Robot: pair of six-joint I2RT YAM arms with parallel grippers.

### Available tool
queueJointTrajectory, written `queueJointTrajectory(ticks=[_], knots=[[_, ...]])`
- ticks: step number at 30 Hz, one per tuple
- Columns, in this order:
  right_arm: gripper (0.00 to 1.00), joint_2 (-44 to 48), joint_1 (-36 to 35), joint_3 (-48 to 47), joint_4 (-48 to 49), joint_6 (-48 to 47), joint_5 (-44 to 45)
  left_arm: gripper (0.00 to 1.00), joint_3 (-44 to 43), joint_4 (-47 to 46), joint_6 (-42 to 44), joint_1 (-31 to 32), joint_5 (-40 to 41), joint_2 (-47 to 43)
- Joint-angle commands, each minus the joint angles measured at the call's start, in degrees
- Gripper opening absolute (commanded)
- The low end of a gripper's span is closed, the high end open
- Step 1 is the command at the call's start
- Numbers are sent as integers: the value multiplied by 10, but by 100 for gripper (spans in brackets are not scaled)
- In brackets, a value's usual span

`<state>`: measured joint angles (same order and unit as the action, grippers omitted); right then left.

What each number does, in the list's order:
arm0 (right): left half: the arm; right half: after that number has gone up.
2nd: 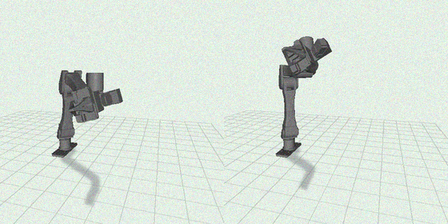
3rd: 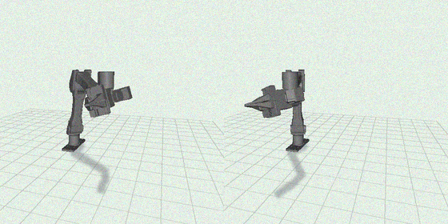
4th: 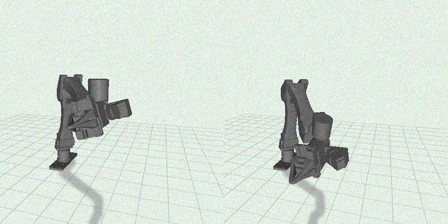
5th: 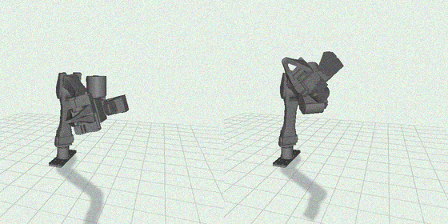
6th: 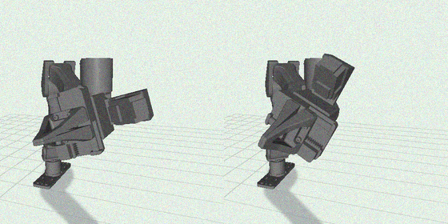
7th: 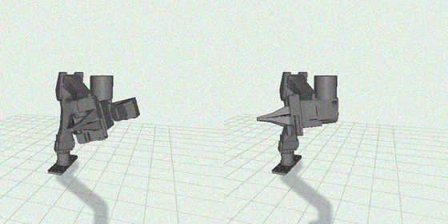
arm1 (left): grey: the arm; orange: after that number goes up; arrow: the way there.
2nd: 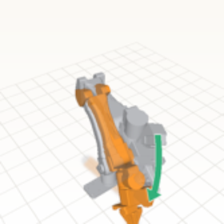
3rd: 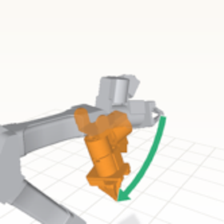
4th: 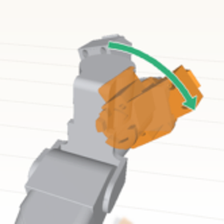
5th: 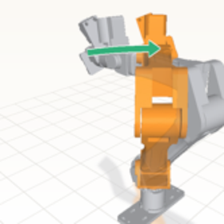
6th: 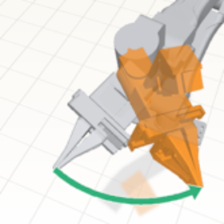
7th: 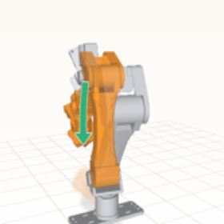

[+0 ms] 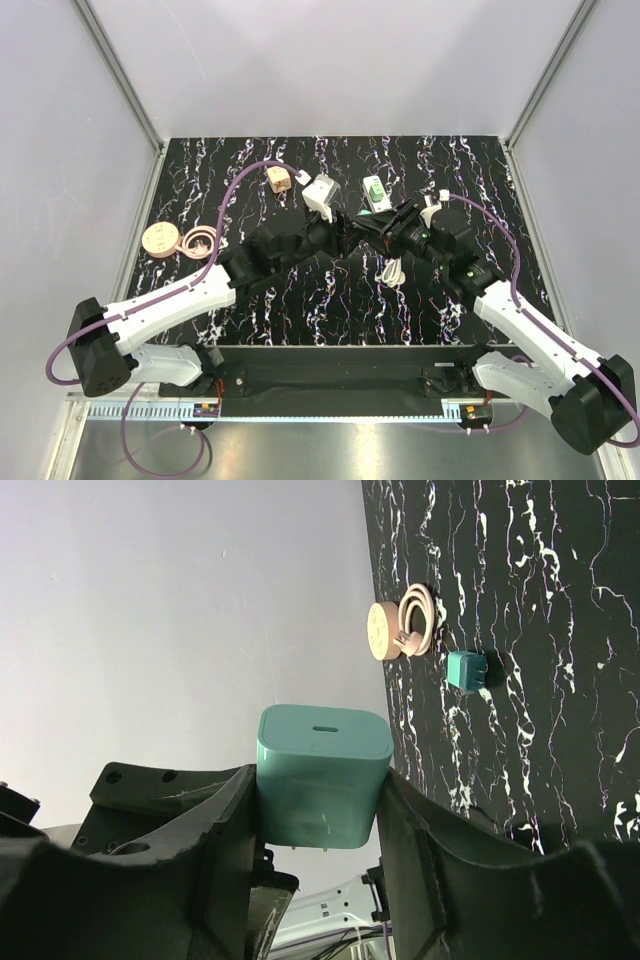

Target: Insert the plug

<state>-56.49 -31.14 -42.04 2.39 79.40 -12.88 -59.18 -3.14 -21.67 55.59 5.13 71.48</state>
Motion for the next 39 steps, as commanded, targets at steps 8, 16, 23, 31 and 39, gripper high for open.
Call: queueJointTrajectory(ticks=[8,16,23,31,39], knots=[[0,6,-18,9,48,13,30,57,-15,-49,-11,6,18,9],[4,-11,-18,10,60,8,23,18,-7,-64,-16,6,16,20],[57,15,-20,35,76,-19,19,0,-9,-54,-14,6,9,14],[90,94,-19,30,17,-176,23,0,27,-21,-63,-14,-78,-79],[89,136,-17,-4,12,-344,-121,0,81,26,-158,-91,-249,-195]])
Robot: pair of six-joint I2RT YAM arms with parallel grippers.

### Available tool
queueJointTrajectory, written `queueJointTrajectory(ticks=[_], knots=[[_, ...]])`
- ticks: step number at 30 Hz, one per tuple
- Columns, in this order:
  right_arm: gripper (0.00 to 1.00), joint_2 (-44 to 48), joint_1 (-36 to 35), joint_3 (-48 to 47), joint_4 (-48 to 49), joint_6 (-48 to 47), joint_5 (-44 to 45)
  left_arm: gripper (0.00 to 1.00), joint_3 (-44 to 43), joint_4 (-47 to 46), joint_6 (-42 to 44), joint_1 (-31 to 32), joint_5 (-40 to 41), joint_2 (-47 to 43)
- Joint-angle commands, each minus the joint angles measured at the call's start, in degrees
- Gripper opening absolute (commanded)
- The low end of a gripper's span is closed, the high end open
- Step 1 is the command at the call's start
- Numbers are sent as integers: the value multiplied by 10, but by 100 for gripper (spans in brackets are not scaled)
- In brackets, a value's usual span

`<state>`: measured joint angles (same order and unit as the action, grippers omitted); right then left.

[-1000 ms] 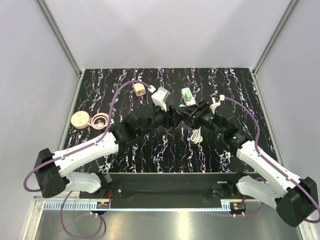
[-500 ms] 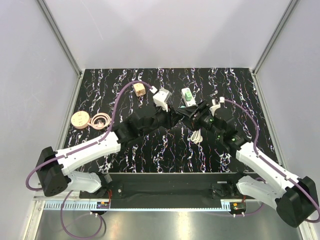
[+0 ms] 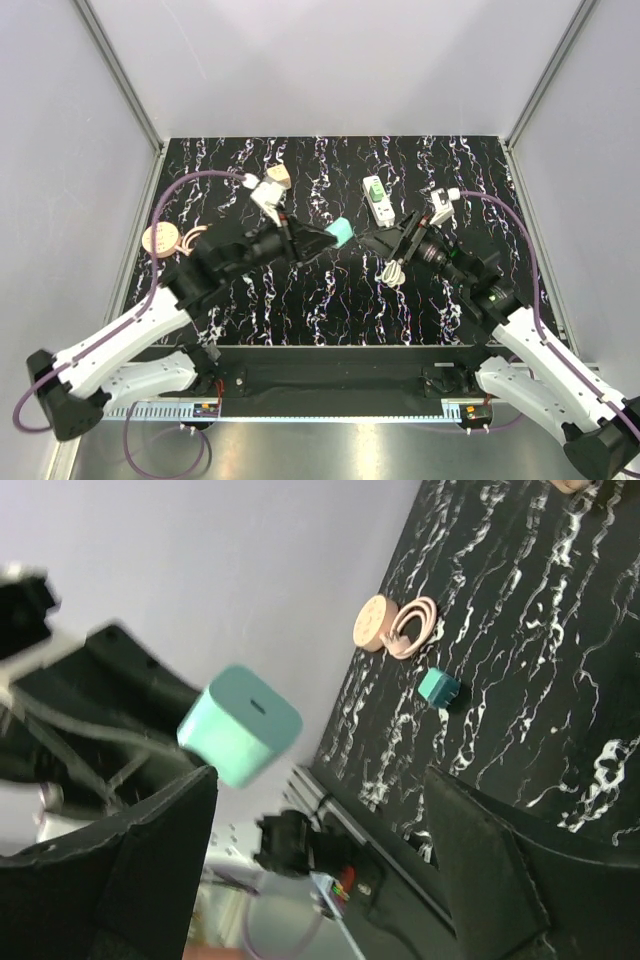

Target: Insert the plug

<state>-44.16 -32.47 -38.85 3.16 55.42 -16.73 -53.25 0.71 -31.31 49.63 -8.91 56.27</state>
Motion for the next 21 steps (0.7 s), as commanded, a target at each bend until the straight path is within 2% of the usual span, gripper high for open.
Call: queueJointTrajectory(ticks=[1,6,9,10,13,18,20,21], knots=[[89,15,-5,-43,4,-133,-97,0,27,-15,-72,-46,-125,-54],[88,17,-5,-42,102,-144,-248,0,30,-11,-108,-63,-204,-74],[84,-14,-6,-43,170,-113,-312,0,40,-68,-146,-63,-262,-67],[81,-21,-4,-45,191,-100,-321,0,41,-102,-157,-64,-289,-63],[79,-28,-5,-47,192,-105,-315,0,35,-139,-180,-63,-321,-49],[72,-23,-5,-44,188,-112,-306,0,27,-139,-177,-63,-342,-45],[67,-24,-6,-43,204,-103,-313,0,27,-149,-178,-63,-354,-40],[54,-24,-5,-42,211,-99,-315,0,29,-151,-181,-63,-357,-36]])
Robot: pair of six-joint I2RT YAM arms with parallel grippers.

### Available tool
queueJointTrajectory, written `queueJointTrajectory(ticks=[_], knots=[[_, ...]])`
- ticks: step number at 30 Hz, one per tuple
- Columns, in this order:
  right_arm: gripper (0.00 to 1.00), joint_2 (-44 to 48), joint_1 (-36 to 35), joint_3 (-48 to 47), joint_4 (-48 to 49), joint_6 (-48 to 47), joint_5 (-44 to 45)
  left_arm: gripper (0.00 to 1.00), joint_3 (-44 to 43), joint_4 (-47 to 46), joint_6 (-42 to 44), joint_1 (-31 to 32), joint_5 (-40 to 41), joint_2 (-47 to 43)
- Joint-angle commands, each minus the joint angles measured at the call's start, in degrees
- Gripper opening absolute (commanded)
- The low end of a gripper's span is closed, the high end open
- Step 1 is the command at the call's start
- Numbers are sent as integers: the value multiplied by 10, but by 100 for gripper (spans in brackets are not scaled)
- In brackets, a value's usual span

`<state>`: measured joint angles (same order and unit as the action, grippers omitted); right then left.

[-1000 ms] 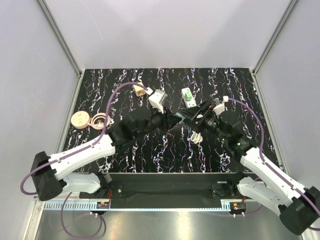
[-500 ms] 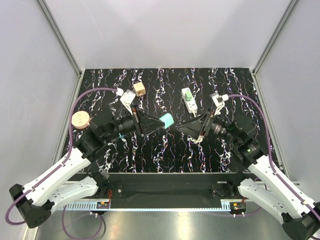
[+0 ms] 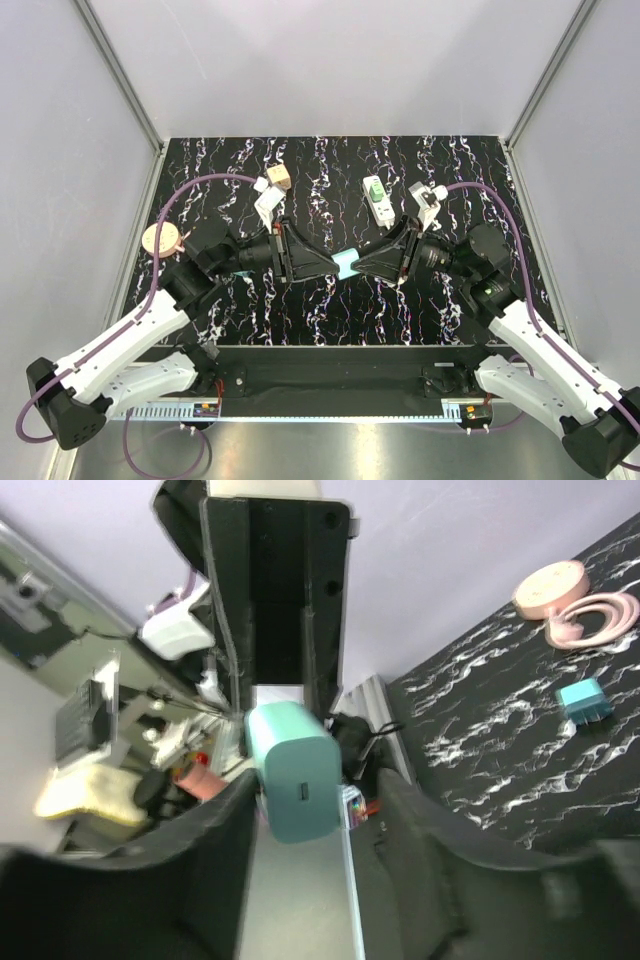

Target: Insert the plug

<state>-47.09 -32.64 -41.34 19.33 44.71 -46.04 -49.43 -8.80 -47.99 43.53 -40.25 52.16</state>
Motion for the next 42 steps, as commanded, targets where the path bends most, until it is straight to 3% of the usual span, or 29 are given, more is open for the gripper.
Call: queueJointTrajectory(ticks=[1,3,6,9,10,11,12,15,25,28,30,31,32,34,36,37,42], knots=[[46,4,-4,-15,64,15,-24,0,-9,-61,-15,-2,-46,7],[37,-4,-4,-12,87,45,-38,0,-8,-63,-16,-2,-44,13],[35,-25,-4,15,195,104,-62,0,-11,-73,-13,-2,-44,21],[16,-34,-4,30,247,144,-67,0,-18,-74,-9,-3,-44,35],[5,-33,-4,28,249,145,-70,4,-19,-75,-8,-3,-47,37],[0,-32,-3,27,247,145,-71,17,-22,-75,-5,-3,-46,40],[0,-30,-4,24,243,145,-71,47,-25,-71,-2,-4,-43,45],[0,-18,-3,7,203,115,-59,99,-45,-11,37,-10,-19,50],[0,-2,2,-128,-262,-153,123,99,-67,226,197,-25,69,24],[0,-25,3,-181,-370,-225,220,99,-73,257,228,-34,95,18],[0,-61,4,-237,-435,-266,330,99,-106,286,254,-41,123,28],[0,-75,3,-254,-491,-277,365,99,-123,324,269,-43,168,35],[0,-89,4,-271,-515,-287,433,99,-162,346,299,-43,203,50],[0,-136,3,-309,-564,-313,496,99,-197,391,324,-44,327,68],[0,-185,5,-343,-587,-327,573,99,-222,391,349,-44,397,82],[0,-201,7,-355,-602,-331,590,99,-223,372,358,-44,443,85],[0,-322,35,-433,-627,-387,580,99,-202,344,374,-44,504,103]])
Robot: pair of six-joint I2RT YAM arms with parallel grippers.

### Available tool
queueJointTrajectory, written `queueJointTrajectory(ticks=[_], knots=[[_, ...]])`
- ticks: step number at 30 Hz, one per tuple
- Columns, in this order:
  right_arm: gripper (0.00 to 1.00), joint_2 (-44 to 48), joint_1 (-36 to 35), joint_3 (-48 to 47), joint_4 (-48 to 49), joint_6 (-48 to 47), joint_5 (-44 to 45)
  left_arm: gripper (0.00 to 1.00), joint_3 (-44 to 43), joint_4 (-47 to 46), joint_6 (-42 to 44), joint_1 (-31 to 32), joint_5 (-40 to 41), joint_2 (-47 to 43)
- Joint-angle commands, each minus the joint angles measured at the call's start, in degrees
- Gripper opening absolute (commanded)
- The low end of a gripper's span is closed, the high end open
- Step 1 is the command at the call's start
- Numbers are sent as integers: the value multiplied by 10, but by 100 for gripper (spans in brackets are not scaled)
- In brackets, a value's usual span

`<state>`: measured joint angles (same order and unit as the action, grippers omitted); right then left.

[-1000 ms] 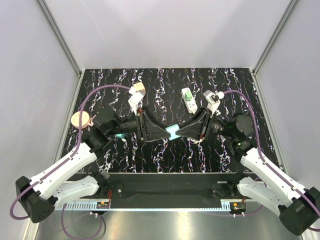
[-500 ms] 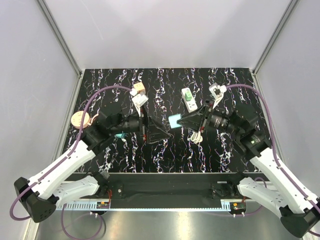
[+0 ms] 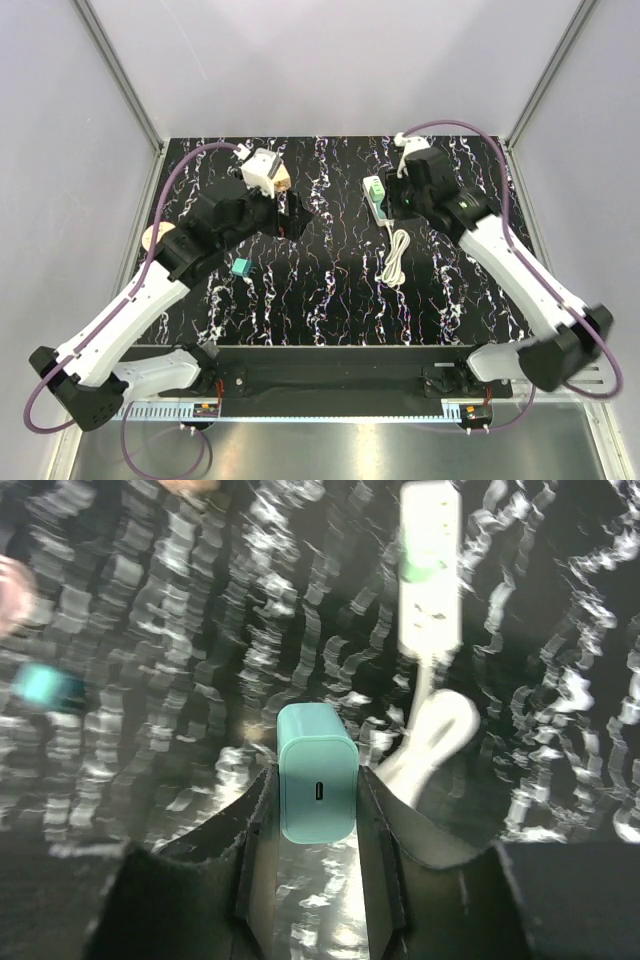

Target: Insert the plug

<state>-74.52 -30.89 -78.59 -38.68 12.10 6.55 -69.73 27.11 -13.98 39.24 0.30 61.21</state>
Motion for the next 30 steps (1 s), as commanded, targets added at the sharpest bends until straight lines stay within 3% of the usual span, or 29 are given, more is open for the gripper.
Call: queueJointTrajectory(ticks=[1,4,9,14,30], knots=[[0,-68,23,-73,-50,-70,51,99,14,-22,35,-1,102,12],[0,-144,44,-111,-53,-101,46,99,71,-56,46,-2,112,1],[0,-268,80,-174,-38,-156,33,99,73,-48,61,-1,167,-10],[0,-361,88,-230,-38,-189,11,99,81,-55,62,-1,162,-36],[0,-411,89,-211,40,-228,-13,99,79,-56,62,-1,153,-45]])
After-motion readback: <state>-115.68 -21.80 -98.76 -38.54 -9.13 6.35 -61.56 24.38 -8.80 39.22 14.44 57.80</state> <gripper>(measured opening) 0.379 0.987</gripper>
